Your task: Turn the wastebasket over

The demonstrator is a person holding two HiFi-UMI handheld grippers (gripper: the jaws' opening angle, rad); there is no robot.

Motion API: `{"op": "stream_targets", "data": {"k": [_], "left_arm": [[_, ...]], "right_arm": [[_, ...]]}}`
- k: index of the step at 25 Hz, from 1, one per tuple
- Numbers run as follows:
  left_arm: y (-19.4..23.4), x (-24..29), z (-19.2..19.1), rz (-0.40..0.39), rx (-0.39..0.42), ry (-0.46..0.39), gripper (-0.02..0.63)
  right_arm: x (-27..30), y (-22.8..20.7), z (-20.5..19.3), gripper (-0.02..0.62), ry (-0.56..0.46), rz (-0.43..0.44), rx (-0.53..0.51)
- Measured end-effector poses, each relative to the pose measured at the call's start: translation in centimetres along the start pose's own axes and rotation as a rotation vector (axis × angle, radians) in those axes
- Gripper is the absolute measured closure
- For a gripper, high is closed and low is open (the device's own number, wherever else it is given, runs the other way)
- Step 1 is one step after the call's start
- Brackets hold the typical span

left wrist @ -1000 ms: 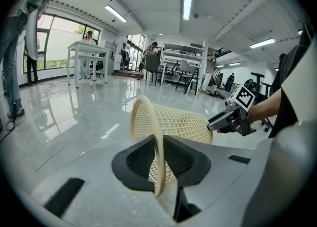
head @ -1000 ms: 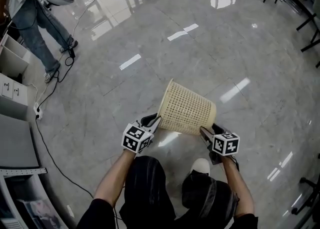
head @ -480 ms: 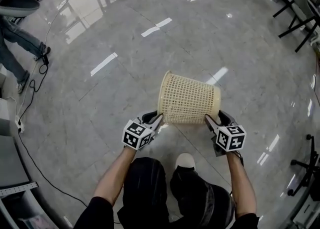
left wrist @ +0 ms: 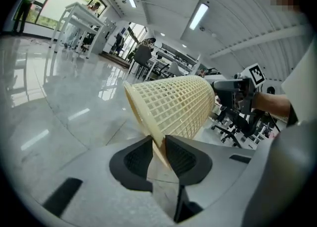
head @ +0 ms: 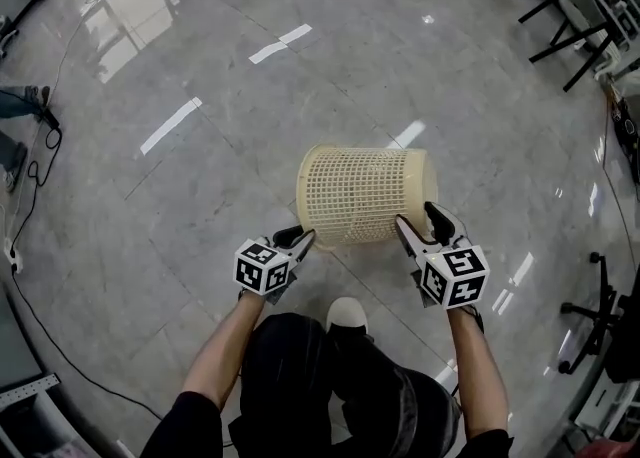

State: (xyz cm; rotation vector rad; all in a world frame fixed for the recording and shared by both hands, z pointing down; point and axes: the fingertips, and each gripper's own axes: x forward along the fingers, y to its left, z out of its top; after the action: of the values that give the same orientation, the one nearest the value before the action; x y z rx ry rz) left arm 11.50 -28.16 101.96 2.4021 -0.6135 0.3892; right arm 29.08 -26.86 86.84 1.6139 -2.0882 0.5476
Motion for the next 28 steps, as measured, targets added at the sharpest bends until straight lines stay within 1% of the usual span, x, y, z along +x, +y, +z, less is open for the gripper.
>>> {"op": "stream_targets", "data": {"k": [3,4,5,6,8,12,17,19,22,24,28], "left_arm": [[1.2,-0.1,-1.7,0.017,-0.085,-0.004,0.518],[1.6,-0.2,-2.1,0.023,-0.1,0.002,0.518],[1.9,-0.3,-2.5,0.029,-0.1,0.013,0.516],[2.2,-0.5,-2.9,0.033,-0.091,0.025,0.512],[2.6,-1.0,-3.7,0.042,-0.072,0.04,0.505],[3.4,-2.2,-4.7,0.05,-0.078,0.04,0.492],[5.1,-4.7,-5.4,0.106,-0.061,0.039,0.485],[5.9,-6.0,-5.1,0.133,-0.039,0.032,0.485],[6.8,-7.5,-4.0,0.164,-0.012,0.014,0.486],[6.7,-8.1,-3.2,0.165,0.0,0.004,0.485],[5.7,-9.0,-1.1,0.141,0.046,-0.021,0.493]], "right_arm": [[1.1,1.9,1.0,0.325,0.017,0.001,-0.14],[1.5,2.3,1.2,0.344,0.017,-0.001,-0.164],[1.7,2.6,1.5,0.398,0.016,-0.002,-0.177],[1.9,3.1,1.7,0.411,0.013,0.0,-0.183],[2.5,4.3,2.1,0.411,0.004,0.01,-0.203],[3.6,6.2,2.6,0.411,-0.004,0.03,-0.241],[4.3,6.9,3.0,0.414,0.001,0.043,-0.257],[4.5,8.0,2.8,0.416,0.011,0.057,-0.313],[5.5,10.3,2.4,0.416,0.027,0.085,-0.425],[6.1,11.5,2.5,0.416,0.037,0.091,-0.474],[7.0,13.1,2.7,0.426,0.053,0.108,-0.529]]}}
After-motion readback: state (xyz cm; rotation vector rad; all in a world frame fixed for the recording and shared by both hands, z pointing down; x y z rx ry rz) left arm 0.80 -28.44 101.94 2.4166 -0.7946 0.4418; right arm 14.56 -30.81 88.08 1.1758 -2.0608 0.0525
